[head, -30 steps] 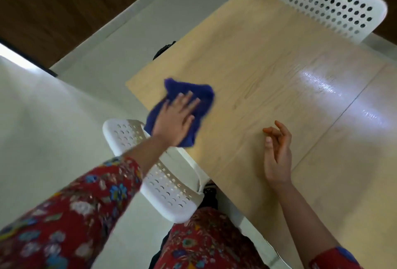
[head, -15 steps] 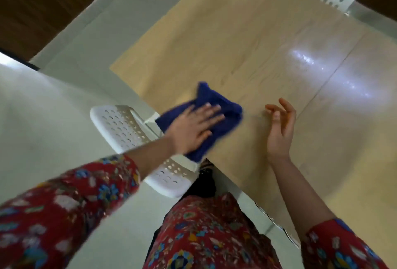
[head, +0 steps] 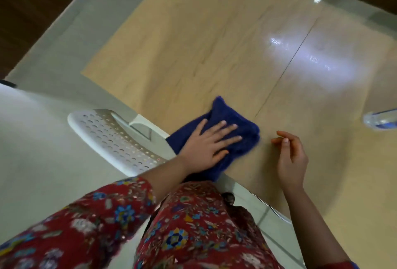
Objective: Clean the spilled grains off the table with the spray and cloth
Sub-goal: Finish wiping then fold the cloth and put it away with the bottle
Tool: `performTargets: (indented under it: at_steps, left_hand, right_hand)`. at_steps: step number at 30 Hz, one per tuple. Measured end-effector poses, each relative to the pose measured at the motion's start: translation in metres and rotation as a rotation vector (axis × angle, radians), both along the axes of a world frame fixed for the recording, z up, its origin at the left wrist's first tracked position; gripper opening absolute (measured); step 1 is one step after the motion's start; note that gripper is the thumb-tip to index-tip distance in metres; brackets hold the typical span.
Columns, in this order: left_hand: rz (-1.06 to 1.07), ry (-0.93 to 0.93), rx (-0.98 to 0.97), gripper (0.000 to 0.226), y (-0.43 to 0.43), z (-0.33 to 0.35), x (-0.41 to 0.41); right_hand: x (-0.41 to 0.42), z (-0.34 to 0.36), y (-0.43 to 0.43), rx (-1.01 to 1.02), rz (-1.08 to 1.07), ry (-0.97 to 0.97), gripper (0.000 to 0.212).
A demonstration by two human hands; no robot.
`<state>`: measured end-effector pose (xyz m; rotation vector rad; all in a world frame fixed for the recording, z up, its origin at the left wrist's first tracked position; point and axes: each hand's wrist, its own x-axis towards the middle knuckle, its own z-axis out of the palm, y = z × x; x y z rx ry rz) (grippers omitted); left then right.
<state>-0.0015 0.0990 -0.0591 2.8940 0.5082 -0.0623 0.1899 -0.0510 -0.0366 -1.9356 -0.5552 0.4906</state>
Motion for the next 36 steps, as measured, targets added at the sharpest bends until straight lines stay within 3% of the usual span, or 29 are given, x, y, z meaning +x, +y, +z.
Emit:
performTargets:
  at_steps: [2,4,7,9,12,16,18,23,28,30,34,36]
  left_hand:
    - [0.213,0.052,0.077,0.052,0.055,-0.004,-0.033]
    - [0.557,0.150,0.039,0.053,0.114,-0.001,-0.057]
    - [0.938,0.151,-0.008,0.055,0.158,0.010,-0.027]
    - [0.888,0.164,-0.010,0.057,0.136,0.010,0.025]
    - [0.531,0.126,-0.031,0.059,0.052,0.006,0.071]
    - [0.182,0.049,-0.068,0.057,0.039,0.003,0.011]
    - [0.222,0.070,0.008,0.057,0.079,-0.003,-0.037]
    - [0.788,0.138,0.002,0.055,0.216,0.000,-0.116]
    - [1.169,0.087,-0.057,0.055,0.323,0.003,-0.061]
    - [1.128,0.069,-0.047,0.056,0.341,0.003,-0.018]
    - [0.663,0.040,0.026,0.056,0.302,0.002,0.031]
    - [0.593,0.041,-0.010,0.055,0.310,0.002,0.039]
  right_hand:
    - [-0.002,-0.003,0.001,-0.053,0.048,-0.042,0.024]
    - [-0.002,-0.005,0.009,-0.088,0.100,-0.087,0.022]
    - [0.004,-0.001,0.043,-0.112,0.198,-0.167,0.025]
    - [0.012,0.002,0.073,-0.089,0.226,-0.204,0.024]
    - [0.023,0.003,0.113,-0.028,0.154,-0.203,0.022]
    - [0.017,-0.002,0.143,-0.027,0.221,-0.269,0.025]
    - [0.007,-0.007,0.153,-0.075,0.316,-0.292,0.025]
    - [-0.012,-0.012,0.199,-0.123,0.501,-0.356,0.020]
    - [-0.001,-0.011,0.247,-0.089,0.562,-0.391,0.019]
    - [0.010,-0.011,0.258,-0.065,0.542,-0.395,0.019]
    - [0.035,-0.011,0.254,-0.024,0.425,-0.367,0.024]
    - [0.050,-0.012,0.242,-0.002,0.296,-0.314,0.025]
